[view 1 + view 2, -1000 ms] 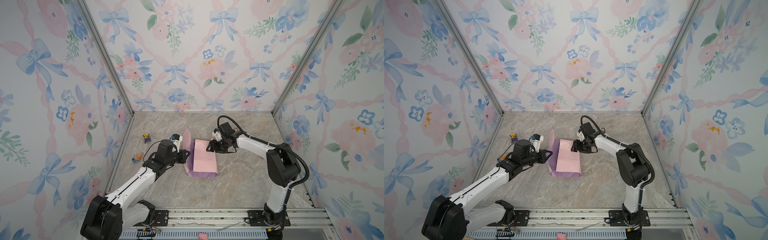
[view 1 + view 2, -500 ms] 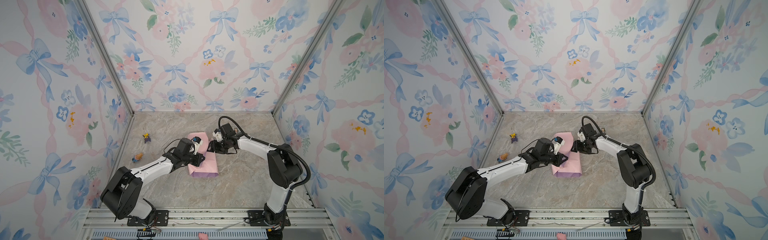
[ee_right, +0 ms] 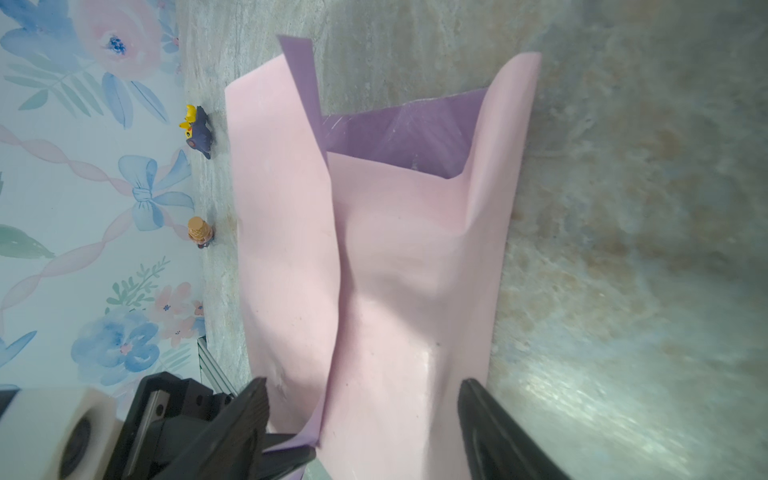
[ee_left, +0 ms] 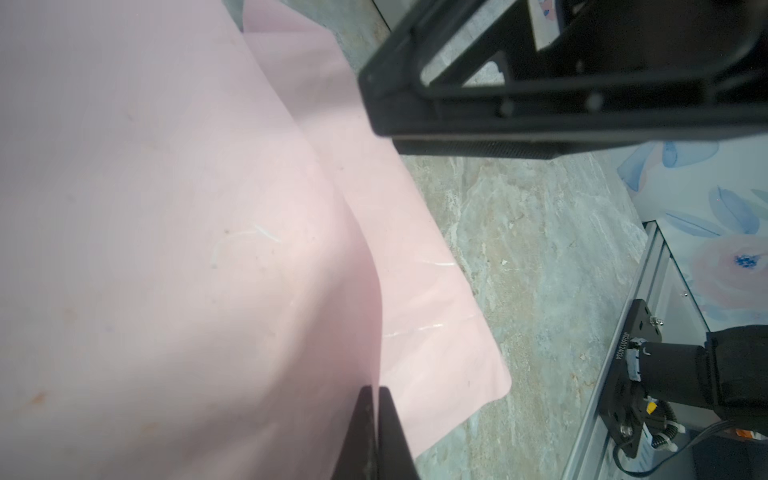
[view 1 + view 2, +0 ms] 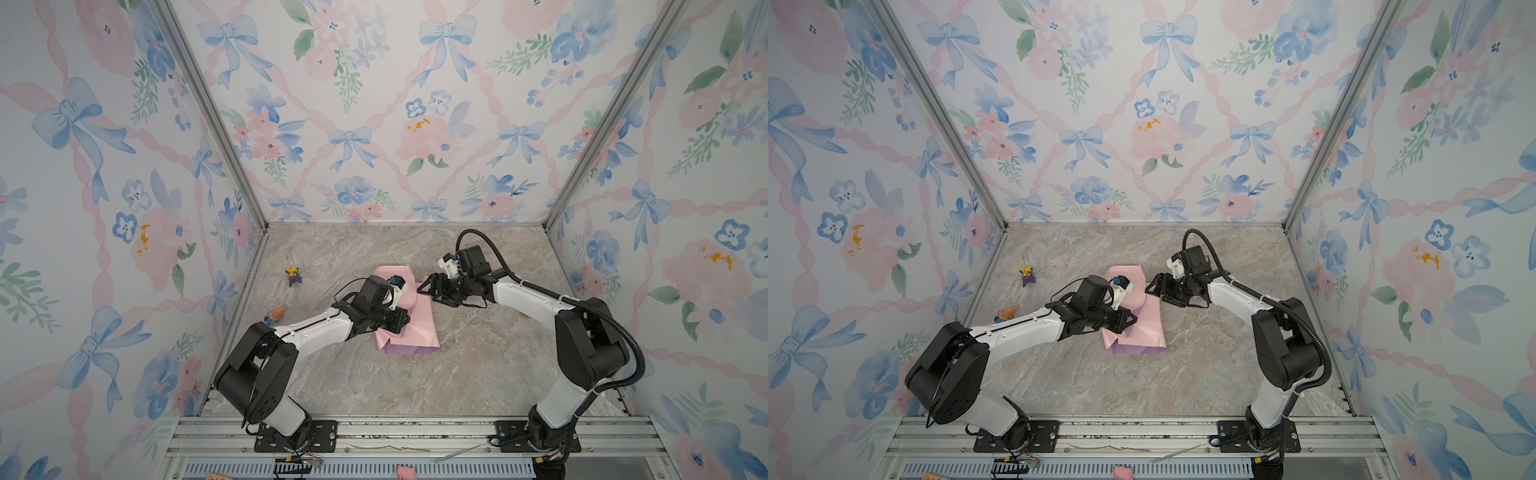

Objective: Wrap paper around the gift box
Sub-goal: 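Fold the lifted paper over the box toward the right gripper with the left gripper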

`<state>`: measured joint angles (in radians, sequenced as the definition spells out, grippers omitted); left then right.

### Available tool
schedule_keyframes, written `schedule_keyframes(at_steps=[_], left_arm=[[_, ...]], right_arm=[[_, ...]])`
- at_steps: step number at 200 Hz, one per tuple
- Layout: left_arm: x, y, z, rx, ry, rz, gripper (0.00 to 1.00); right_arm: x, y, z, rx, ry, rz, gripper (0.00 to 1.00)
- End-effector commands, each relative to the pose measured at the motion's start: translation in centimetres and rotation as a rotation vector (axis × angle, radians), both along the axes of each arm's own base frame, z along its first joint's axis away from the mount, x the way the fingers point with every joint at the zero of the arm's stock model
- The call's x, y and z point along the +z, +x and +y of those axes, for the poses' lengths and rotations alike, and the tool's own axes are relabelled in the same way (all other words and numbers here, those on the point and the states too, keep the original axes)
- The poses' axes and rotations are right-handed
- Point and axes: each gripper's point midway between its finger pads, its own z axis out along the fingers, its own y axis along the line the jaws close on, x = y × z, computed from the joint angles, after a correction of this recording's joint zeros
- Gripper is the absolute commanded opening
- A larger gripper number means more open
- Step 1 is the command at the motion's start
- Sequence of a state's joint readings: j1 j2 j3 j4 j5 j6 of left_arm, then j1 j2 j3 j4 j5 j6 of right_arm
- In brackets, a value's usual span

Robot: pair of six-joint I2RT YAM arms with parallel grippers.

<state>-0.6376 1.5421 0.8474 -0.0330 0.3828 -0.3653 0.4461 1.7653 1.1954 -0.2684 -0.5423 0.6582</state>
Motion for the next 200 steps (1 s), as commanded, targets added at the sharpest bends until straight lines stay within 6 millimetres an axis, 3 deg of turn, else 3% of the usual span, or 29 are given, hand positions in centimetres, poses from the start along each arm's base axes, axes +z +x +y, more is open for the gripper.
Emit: schedule_keyframes(at_steps=[1, 60, 71, 86, 105, 126, 146, 174, 200], left_arm=[[0.3, -0.5, -0.8, -0.055, -0.001, -0.007, 0.05], [0.6, -1.8, -2.3, -0.144, 0.001, -0.029, 0.13], [0.9, -2.0, -2.5, -0.156, 0.000, -0.033, 0.20], [1.7, -2.1, -2.7, -0.161, -0.009, -0.050, 0.39], [4.0, -1.4, -2.1, -0.109, -0.025, -0.104, 0.51], [6.4, 0.5, 0.0, 0.038, -0.040, -0.142, 0.56], [7.2, 2.4, 3.3, 0.207, -0.051, -0.130, 0.59], [5.3, 4.2, 8.1, 0.412, -0.029, -0.068, 0.61], [2.5, 5.0, 9.2, 0.460, -0.005, 0.024, 0.61]], right_arm=[[-0.6, 0.3, 0.7, 0.006, -0.056, 0.029, 0.74], [-3.8, 0.5, -0.3, 0.009, -0.207, 0.070, 0.71], [-4.4, 0.3, -0.6, 0.007, -0.237, 0.076, 0.67], [-4.8, 0.2, -1.1, 0.001, -0.268, 0.075, 0.60], [-4.9, 0.2, -1.6, -0.007, -0.281, 0.071, 0.53], [-4.8, 0.1, -1.7, -0.009, -0.277, 0.066, 0.51], [-4.6, 0.1, -1.5, -0.007, -0.267, 0.060, 0.50], [-4.2, 0.1, -1.3, -0.003, -0.245, 0.050, 0.49], [-4.0, 0.1, -1.1, -0.002, -0.229, 0.043, 0.50]])
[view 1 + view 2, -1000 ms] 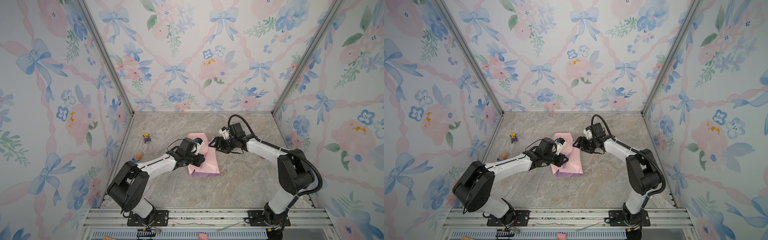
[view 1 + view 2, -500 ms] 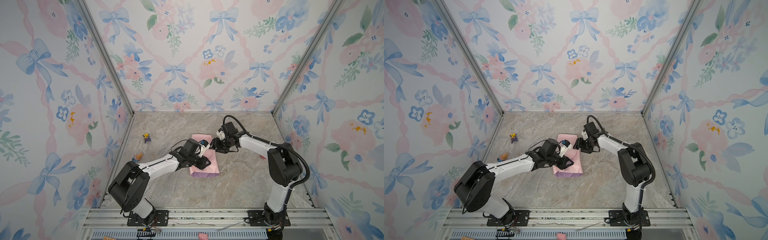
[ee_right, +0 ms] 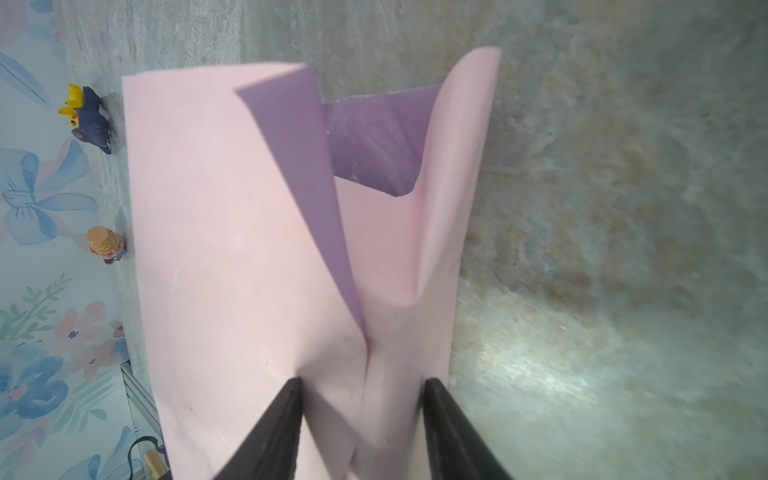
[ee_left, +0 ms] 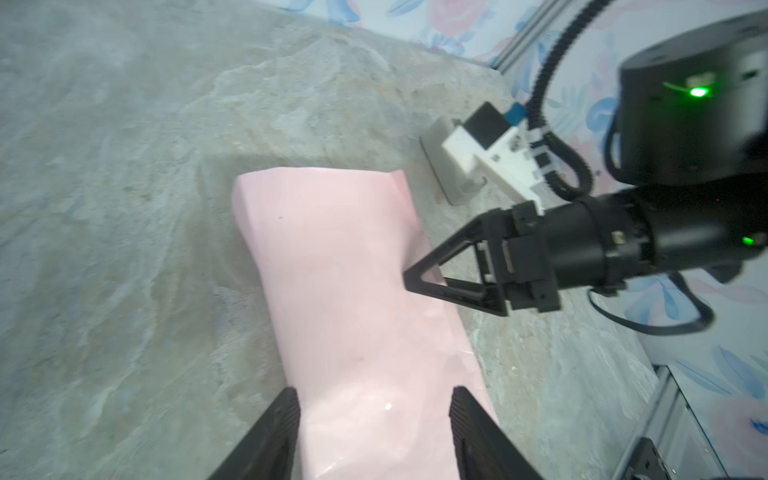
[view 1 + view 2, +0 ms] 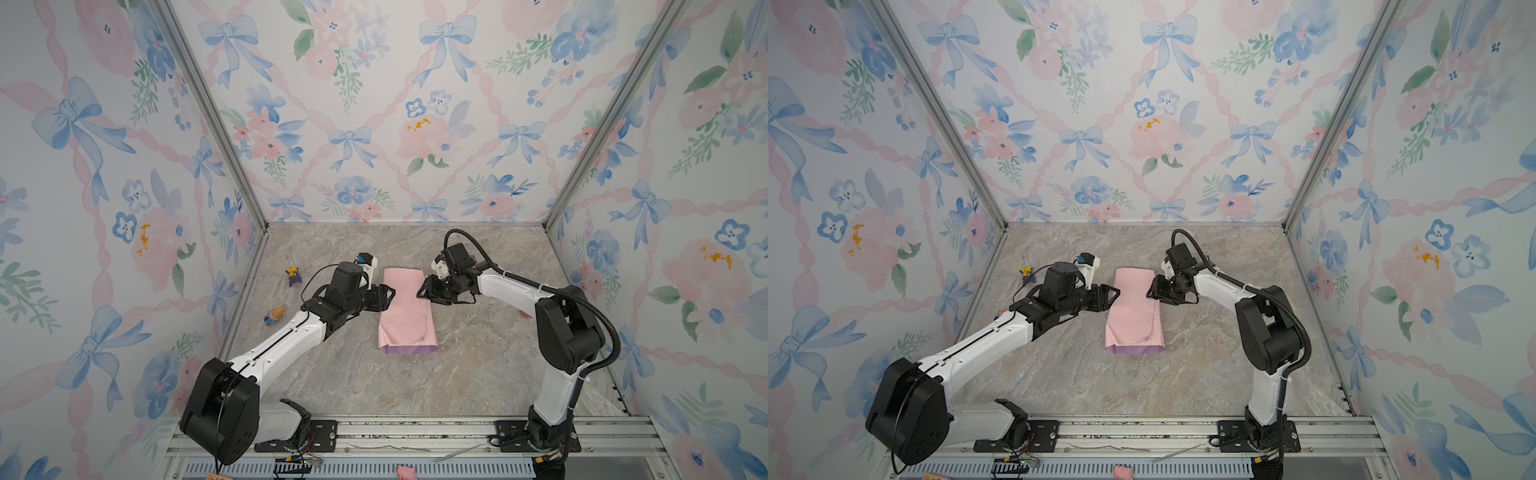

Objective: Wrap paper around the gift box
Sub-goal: 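Fold the lifted paper over the box toward the right gripper with the left gripper, then hold the folded pink paper down on the box with both grippers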

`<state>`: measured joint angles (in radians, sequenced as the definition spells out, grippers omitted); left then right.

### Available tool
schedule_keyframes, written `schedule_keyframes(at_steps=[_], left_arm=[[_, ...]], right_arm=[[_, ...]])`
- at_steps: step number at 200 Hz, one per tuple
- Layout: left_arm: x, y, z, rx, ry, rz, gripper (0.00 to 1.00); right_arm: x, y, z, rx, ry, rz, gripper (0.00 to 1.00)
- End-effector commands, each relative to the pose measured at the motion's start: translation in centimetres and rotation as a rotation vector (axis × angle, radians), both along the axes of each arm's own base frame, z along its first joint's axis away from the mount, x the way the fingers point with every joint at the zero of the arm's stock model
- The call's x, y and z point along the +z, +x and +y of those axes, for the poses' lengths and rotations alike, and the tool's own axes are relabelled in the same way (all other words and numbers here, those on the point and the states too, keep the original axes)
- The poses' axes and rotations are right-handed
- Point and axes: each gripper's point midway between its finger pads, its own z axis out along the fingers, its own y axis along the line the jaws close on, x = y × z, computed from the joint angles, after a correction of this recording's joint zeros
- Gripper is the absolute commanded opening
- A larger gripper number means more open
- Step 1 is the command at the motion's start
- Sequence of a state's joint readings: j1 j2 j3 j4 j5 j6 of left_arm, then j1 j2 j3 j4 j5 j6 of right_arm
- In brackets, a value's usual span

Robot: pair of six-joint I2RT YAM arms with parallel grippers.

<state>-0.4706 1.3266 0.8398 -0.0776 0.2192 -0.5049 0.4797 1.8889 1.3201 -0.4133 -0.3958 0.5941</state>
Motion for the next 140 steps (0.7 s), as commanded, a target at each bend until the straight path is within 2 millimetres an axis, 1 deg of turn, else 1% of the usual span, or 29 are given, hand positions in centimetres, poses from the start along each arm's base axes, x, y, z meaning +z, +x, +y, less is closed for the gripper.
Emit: schedule_keyframes(at_steps=[1, 11, 33, 59, 83, 108, 118, 140], left_arm=[[-4.2, 0.0, 1.4, 0.081, 0.020, 0.145, 0.61], [-4.9, 0.3, 1.2, 0.088, 0.014, 0.176, 0.61], [-5.5, 1.1, -0.1, 0.064, -0.021, 0.199, 0.61], [-6.6, 1.7, -0.9, 0.062, -0.045, 0.227, 0.60], [-6.6, 1.7, -1.9, 0.049, -0.045, 0.230, 0.58], [-6.5, 1.5, -2.9, 0.046, -0.042, 0.232, 0.58], [-6.7, 1.5, -3.0, 0.055, -0.044, 0.239, 0.58], [-6.8, 1.3, -3.5, 0.055, -0.043, 0.247, 0.58]], right_arm=[[-0.5, -0.9, -0.8, -0.004, -0.040, 0.009, 0.50], [-0.5, -1.0, -0.8, -0.003, -0.036, 0.011, 0.50], [-0.4, -0.9, -0.6, -0.007, -0.018, 0.010, 0.50], [0.1, -0.9, -0.3, -0.007, 0.007, 0.009, 0.51], [1.1, -0.9, 0.3, 0.002, 0.049, -0.003, 0.53], [2.6, -0.9, 0.8, -0.023, 0.112, 0.003, 0.62], [2.8, -1.0, 0.8, -0.022, 0.118, 0.002, 0.64], [2.9, -1.2, 1.0, -0.027, 0.127, 0.012, 0.65]])
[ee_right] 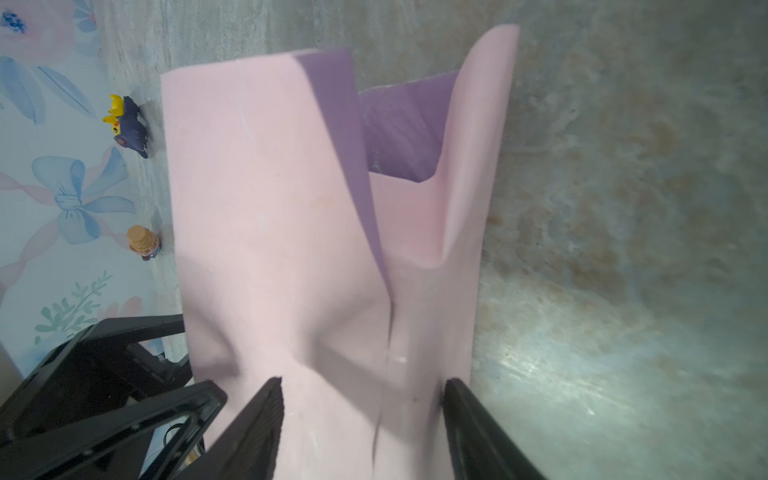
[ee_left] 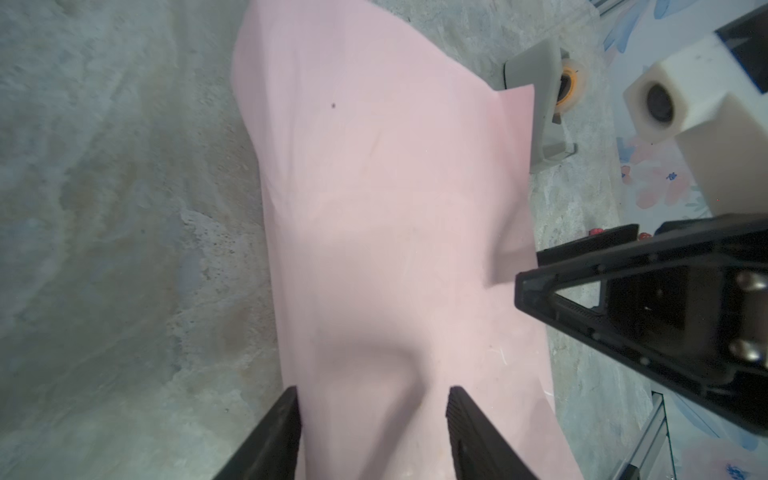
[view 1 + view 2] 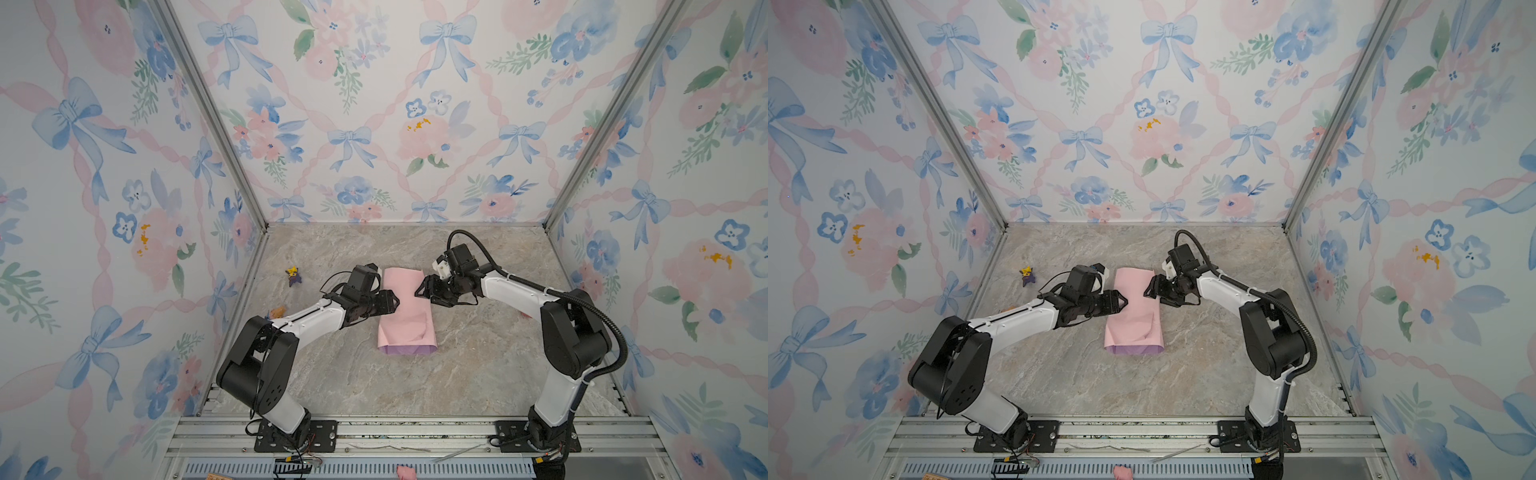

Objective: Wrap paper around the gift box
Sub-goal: 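Hold the folded pink paper down on the box with both grippers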

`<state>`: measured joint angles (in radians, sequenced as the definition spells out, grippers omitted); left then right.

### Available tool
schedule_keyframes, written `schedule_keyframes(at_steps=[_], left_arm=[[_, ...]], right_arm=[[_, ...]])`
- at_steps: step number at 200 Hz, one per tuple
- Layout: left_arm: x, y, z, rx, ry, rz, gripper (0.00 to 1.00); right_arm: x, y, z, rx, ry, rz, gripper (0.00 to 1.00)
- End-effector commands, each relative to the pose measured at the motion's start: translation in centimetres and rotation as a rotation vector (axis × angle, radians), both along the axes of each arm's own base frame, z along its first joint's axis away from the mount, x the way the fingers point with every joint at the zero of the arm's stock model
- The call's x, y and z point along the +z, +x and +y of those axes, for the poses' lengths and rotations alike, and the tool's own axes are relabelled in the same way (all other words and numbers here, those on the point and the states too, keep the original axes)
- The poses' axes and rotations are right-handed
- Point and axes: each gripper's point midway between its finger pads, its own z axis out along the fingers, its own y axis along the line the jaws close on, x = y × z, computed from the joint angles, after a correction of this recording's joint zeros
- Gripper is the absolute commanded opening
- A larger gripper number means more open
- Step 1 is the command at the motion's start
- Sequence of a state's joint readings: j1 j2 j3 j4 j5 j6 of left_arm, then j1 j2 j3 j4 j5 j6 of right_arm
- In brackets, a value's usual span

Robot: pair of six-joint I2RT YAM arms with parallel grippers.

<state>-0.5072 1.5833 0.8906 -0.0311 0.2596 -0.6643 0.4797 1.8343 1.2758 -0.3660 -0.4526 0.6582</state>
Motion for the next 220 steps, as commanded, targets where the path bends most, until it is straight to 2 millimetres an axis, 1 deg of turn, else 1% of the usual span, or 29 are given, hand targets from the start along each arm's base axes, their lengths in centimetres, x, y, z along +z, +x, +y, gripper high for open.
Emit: schedule_keyframes(at_steps=[1, 22, 37, 52, 69, 78, 90, 99, 114, 129, 143, 155, 165, 179, 186, 203, 220], left_arm=[[0.1, 0.4, -0.6, 0.020, -0.007, 0.004, 0.58], [0.1, 0.3, -1.2, 0.014, -0.006, 0.005, 0.58], [0.2, 0.3, -1.6, 0.014, -0.010, 0.005, 0.58], [-0.1, 0.4, -1.6, 0.018, 0.006, 0.000, 0.56], [-1.0, 0.2, -1.1, 0.029, 0.036, 0.007, 0.52], [-1.4, 0.1, -0.8, 0.033, 0.049, 0.010, 0.51], [-1.8, 0.0, -0.5, 0.033, 0.067, 0.013, 0.51], [-2.1, -0.2, -0.4, 0.034, 0.074, 0.017, 0.51], [-2.2, -0.3, -0.3, 0.031, 0.078, 0.018, 0.51], [-2.2, -0.3, -0.3, 0.029, 0.076, 0.017, 0.51], [-1.8, -0.1, -0.4, 0.028, 0.072, 0.009, 0.52], [-1.2, 0.1, -0.6, 0.024, 0.060, -0.003, 0.54], [-0.4, 0.3, -0.8, 0.029, 0.039, -0.010, 0.57], [0.7, 0.8, -0.5, 0.048, 0.008, -0.017, 0.60], [1.2, 1.0, -0.3, 0.059, -0.002, -0.027, 0.60], [1.7, 1.4, 0.4, 0.082, -0.018, -0.035, 0.61], [1.3, 1.5, 0.9, 0.098, -0.026, -0.031, 0.60]], right_arm=[[1.2, -0.5, 0.4, -0.004, 0.042, 0.003, 0.65], [1.0, -0.7, 0.8, -0.004, 0.041, 0.012, 0.64], [0.6, -0.8, 1.0, 0.000, 0.025, 0.015, 0.59], [0.0, -0.8, 0.5, -0.007, -0.028, 0.021, 0.54], [-0.3, -0.9, -0.3, -0.010, -0.071, 0.022, 0.53], [-0.1, -1.0, -0.6, -0.010, -0.083, 0.019, 0.55], [0.3, -1.1, -1.2, -0.010, -0.095, 0.016, 0.63], [0.5, -1.1, -1.5, -0.011, -0.096, 0.020, 0.66], [0.4, -1.2, -1.6, -0.005, -0.090, 0.038, 0.68], [-0.1, -1.5, -0.9, 0.015, -0.078, 0.066, 0.67], [-0.7, -1.6, -0.3, 0.031, -0.075, 0.075, 0.63], [-1.2, -1.6, 0.1, 0.038, -0.074, 0.079, 0.54], [-1.5, -1.6, 0.1, 0.038, -0.076, 0.082, 0.47], [-1.8, -1.6, -0.2, 0.031, -0.085, 0.082, 0.40], [-1.9, -1.7, -0.3, 0.030, -0.090, 0.083, 0.38], [-1.8, -1.7, -0.5, 0.021, -0.088, 0.080, 0.34], [-1.8, -1.7, -0.5, 0.017, -0.084, 0.079, 0.33]])
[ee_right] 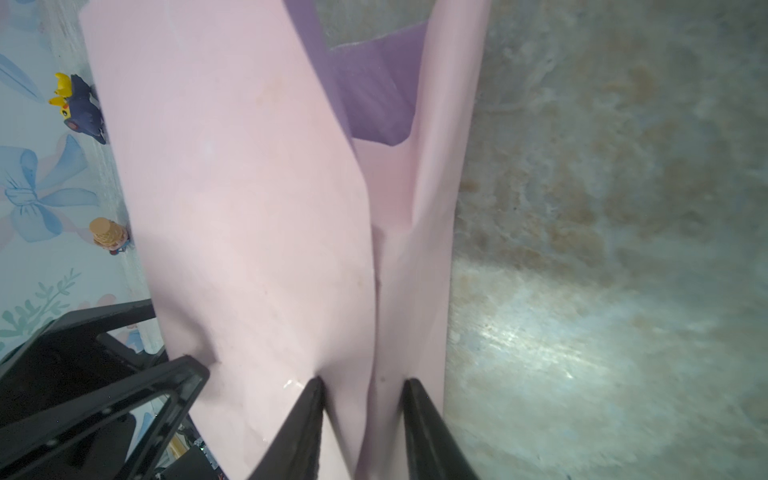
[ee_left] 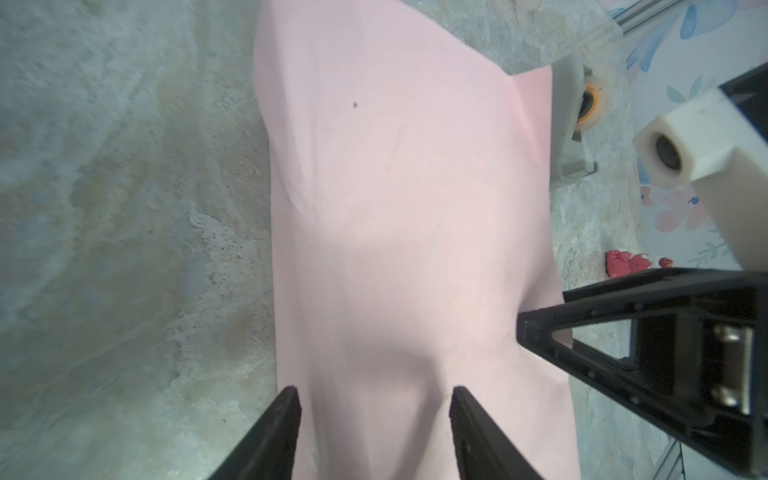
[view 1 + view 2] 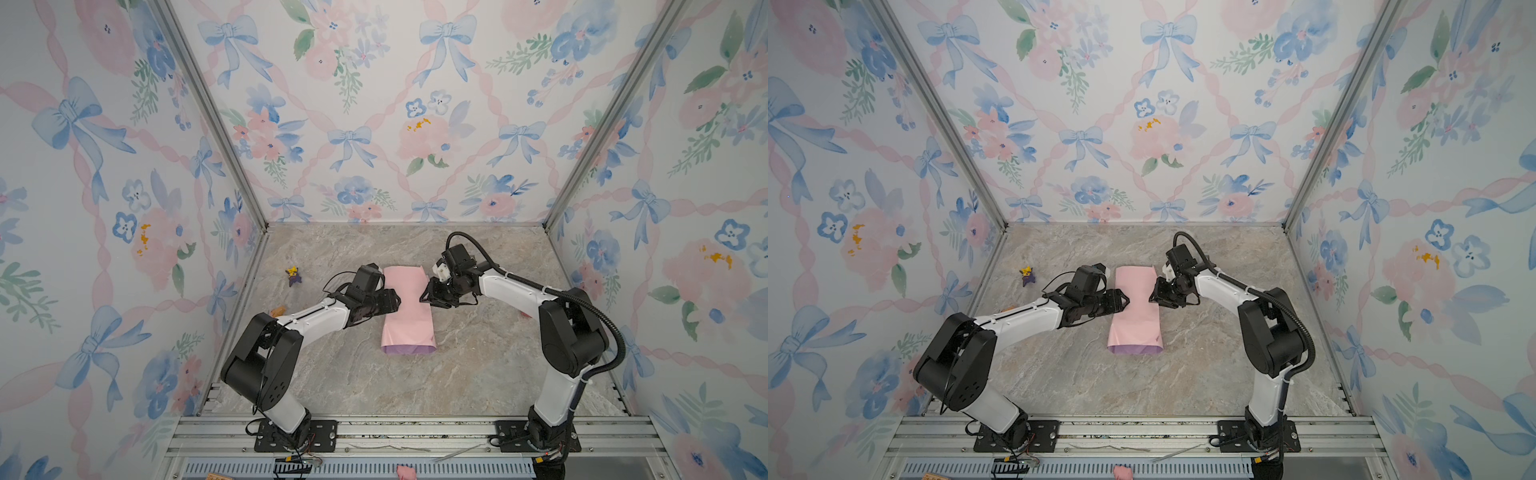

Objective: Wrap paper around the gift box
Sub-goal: 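Hold the folded pink paper down on the box with both grippers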

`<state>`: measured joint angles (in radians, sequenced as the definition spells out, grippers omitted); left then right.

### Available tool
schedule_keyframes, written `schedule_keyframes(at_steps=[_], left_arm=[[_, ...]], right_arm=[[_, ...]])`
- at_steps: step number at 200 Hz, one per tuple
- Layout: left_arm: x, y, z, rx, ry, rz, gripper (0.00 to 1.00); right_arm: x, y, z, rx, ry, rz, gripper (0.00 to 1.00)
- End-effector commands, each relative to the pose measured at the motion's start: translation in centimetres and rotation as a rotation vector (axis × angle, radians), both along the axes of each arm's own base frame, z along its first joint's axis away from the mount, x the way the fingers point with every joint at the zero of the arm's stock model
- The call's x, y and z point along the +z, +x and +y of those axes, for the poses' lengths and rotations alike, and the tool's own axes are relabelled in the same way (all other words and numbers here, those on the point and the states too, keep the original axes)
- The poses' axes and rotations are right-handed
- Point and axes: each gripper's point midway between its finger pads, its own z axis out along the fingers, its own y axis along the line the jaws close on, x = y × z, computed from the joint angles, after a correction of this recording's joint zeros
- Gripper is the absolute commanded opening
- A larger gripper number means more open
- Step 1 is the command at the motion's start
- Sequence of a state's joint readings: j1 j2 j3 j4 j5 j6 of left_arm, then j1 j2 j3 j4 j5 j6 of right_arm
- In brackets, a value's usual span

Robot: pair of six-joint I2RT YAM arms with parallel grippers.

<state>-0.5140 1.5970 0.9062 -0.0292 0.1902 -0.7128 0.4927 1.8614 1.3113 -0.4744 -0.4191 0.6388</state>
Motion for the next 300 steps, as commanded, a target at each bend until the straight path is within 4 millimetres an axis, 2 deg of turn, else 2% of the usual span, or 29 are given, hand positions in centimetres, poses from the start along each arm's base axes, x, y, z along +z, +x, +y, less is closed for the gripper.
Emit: schedule_keyframes(at_steps=[1, 41, 62, 83, 103, 124, 151, 169, 182, 196, 205, 225, 240, 258, 282, 300], left_arm=[[1.3, 0.6, 0.4, 0.020, -0.044, -0.030, 0.60], [-1.2, 0.1, -0.2, 0.007, -0.053, 0.019, 0.51], [-2.0, -0.1, -0.2, 0.005, -0.028, 0.026, 0.43], [-2.3, -0.4, 0.1, 0.011, -0.017, 0.030, 0.41], [-2.4, -0.6, 0.3, 0.015, -0.010, 0.029, 0.41], [-2.4, -0.6, 0.2, 0.009, -0.009, 0.028, 0.41], [-2.2, -0.7, -0.1, 0.000, -0.008, 0.021, 0.41], [-1.5, -0.6, -0.4, -0.006, -0.019, 0.010, 0.42], [-0.8, -0.3, -0.3, 0.003, -0.027, -0.005, 0.48], [0.2, 0.1, -0.1, 0.018, -0.042, -0.024, 0.56], [0.7, 0.4, 0.0, 0.026, -0.051, -0.033, 0.57], [0.8, 0.6, 0.1, 0.037, -0.054, -0.045, 0.56], [0.1, 0.5, 0.0, 0.033, -0.043, -0.035, 0.50], [-0.8, 0.3, -0.1, 0.019, -0.019, -0.026, 0.42], [-1.4, -0.1, 0.0, 0.005, 0.016, -0.022, 0.40], [-1.4, -0.4, 0.1, 0.003, 0.029, -0.025, 0.40]], right_arm=[[-0.6, -0.6, 0.0, 0.005, -0.008, 0.016, 0.32], [0.1, -0.3, 0.1, -0.002, 0.003, -0.003, 0.31], [1.0, 0.0, -0.3, -0.008, -0.002, -0.023, 0.42], [2.2, 0.3, -1.2, -0.022, 0.001, -0.038, 0.58], [2.5, 0.4, -1.5, -0.031, 0.002, -0.037, 0.63], [1.8, 0.3, -0.7, -0.015, 0.009, -0.017, 0.64], [0.6, 0.5, 0.0, 0.002, -0.010, 0.002, 0.58], [-0.5, 0.5, -0.1, -0.004, -0.032, 0.018, 0.45], [-0.8, 0.4, -0.3, -0.006, -0.038, 0.021, 0.37], [-0.9, 0.1, -0.6, -0.008, -0.045, 0.020, 0.33], [-0.8, 0.0, -0.6, -0.008, -0.041, 0.014, 0.31], [-0.3, 0.1, 0.0, 0.000, 0.011, -0.016, 0.30], [0.2, 0.2, 0.5, 0.001, 0.049, -0.029, 0.29], [0.8, 0.4, 0.4, 0.000, 0.059, -0.042, 0.38], [1.9, 0.6, -1.2, -0.028, 0.061, -0.045, 0.61], [2.0, 0.7, -2.2, -0.050, 0.069, -0.023, 0.66]])
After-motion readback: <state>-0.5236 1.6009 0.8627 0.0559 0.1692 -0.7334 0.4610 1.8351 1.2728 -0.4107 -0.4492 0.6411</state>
